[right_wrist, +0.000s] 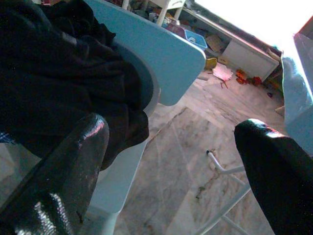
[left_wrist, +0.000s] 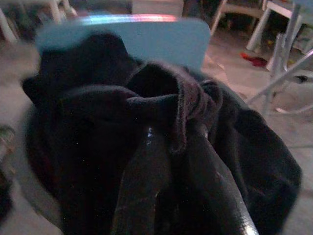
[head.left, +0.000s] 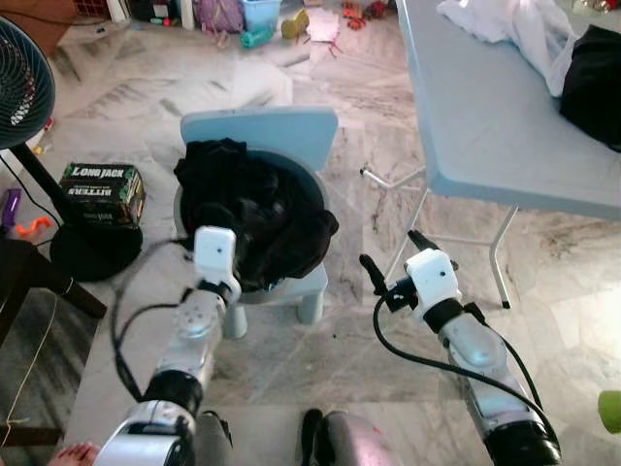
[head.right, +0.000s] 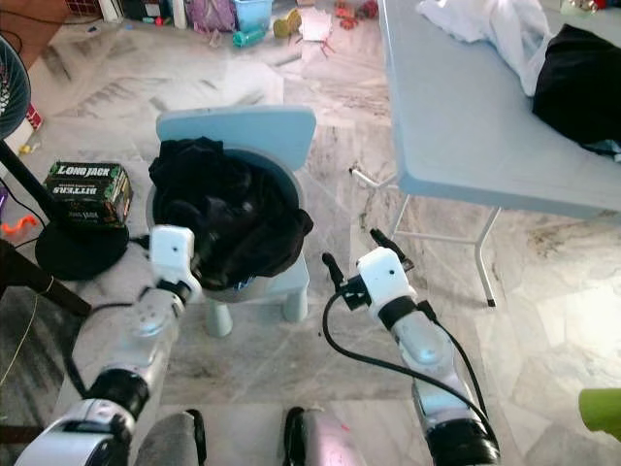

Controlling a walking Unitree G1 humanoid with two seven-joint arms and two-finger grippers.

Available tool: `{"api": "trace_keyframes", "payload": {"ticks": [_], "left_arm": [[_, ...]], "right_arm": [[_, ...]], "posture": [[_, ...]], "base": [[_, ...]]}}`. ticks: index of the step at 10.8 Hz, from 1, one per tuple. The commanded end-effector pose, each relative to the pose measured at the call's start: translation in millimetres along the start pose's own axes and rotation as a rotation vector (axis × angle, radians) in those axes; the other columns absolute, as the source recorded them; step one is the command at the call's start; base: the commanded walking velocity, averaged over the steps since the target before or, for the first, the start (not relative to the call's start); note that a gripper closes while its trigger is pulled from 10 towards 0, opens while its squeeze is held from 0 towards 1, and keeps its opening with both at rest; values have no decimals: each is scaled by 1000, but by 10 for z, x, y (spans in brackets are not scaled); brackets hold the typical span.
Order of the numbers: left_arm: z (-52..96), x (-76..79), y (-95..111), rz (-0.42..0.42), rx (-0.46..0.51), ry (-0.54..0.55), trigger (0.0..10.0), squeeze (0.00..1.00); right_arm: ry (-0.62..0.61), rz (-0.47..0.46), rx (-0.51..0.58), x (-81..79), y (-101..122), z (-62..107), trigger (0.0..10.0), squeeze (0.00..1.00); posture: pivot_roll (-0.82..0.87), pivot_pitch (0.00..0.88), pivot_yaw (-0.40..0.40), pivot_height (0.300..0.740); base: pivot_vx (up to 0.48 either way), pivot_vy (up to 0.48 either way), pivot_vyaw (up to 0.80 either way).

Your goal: Hang hanger

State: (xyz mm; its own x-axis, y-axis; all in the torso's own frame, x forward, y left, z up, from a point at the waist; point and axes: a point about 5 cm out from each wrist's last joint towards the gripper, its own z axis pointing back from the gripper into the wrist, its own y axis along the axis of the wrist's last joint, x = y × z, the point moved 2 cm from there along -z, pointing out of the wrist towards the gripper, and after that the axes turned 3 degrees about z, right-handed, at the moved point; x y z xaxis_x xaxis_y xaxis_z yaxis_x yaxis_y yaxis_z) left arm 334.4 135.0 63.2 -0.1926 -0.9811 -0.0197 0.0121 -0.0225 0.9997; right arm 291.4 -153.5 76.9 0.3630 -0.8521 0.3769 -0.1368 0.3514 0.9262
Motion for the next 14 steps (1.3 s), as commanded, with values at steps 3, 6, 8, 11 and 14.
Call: {"api": "trace_keyframes", "payload": {"ticks": [3, 6, 8, 11, 14], "left_arm": [[101, -19, 176, -288, 125, -46, 0, 0], [177, -12, 339, -519, 237, -80, 0, 0], [235, -112, 200, -461, 156, -31, 78, 0], [629, -248, -734, -76, -392, 80, 3294, 0], [657, -359, -626, -38, -359, 105, 0, 0]], "right_arm": [[14, 1, -14, -41, -42, 7, 10000, 0], [12, -1, -14, -39, -55, -5, 10000, 0], [12, 0, -13, -46, -56, -11, 10000, 0], [16, 3, -23, -55, -84, 1, 10000, 0], [23, 6, -22, -60, -82, -18, 10000, 0]], "posture": [[20, 173, -126, 740], [33, 175, -128, 740], [31, 173, -128, 740], [38, 181, -130, 740], [45, 183, -130, 740]], "base": [[0, 0, 0], [0, 0, 0], [0, 0, 0], [0, 0, 0], [0, 0, 0]]}}
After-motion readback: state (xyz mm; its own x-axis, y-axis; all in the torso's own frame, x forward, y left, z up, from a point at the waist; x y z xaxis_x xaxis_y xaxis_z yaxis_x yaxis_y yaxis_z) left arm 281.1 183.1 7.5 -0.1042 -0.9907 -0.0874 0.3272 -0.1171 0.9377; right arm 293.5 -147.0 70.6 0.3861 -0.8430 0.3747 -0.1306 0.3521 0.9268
